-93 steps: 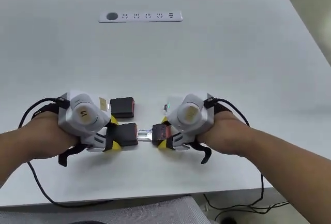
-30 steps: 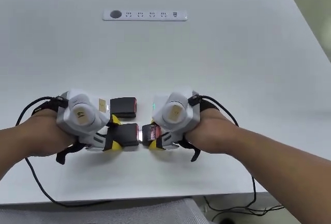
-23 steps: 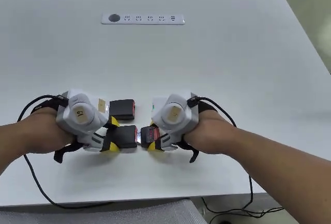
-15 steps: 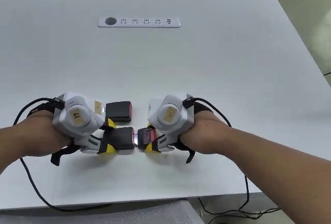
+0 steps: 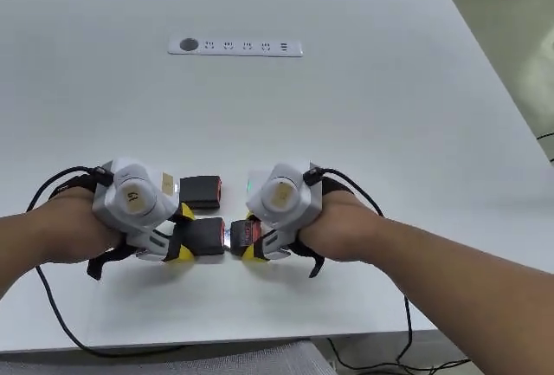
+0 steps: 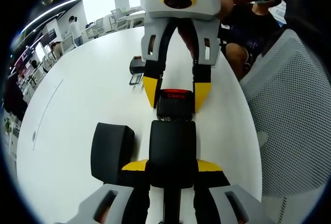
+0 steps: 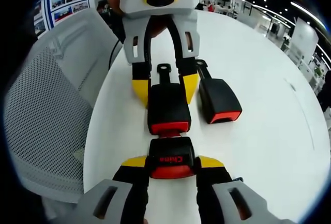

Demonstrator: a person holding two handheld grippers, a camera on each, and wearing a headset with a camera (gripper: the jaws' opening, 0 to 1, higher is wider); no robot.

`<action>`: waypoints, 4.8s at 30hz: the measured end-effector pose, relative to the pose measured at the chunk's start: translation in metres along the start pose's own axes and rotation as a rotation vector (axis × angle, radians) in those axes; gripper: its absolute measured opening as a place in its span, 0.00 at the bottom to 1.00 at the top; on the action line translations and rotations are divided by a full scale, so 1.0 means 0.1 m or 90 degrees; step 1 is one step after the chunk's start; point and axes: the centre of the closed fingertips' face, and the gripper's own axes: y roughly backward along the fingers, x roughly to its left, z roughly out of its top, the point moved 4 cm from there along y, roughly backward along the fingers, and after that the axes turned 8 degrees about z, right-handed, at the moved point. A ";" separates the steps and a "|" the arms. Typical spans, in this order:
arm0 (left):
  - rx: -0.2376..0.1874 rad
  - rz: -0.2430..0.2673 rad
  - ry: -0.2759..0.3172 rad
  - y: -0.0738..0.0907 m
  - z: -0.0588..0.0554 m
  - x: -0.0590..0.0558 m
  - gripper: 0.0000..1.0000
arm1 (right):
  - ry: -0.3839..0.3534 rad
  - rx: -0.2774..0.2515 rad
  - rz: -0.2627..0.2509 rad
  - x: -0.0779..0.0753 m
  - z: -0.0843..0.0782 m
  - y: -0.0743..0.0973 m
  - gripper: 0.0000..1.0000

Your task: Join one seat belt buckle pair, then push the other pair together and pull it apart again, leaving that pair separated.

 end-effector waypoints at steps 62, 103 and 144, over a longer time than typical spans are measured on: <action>0.053 0.013 0.010 -0.04 0.06 0.74 0.47 | -0.018 0.004 -0.057 -0.79 -0.79 0.66 0.37; 0.074 -0.003 -0.009 -0.05 0.03 0.71 0.33 | -0.028 -0.005 -0.016 -0.78 -0.79 0.64 0.33; 0.066 0.000 0.003 -0.05 0.05 0.70 0.33 | -0.003 -0.017 -0.016 -0.75 -0.09 0.16 0.33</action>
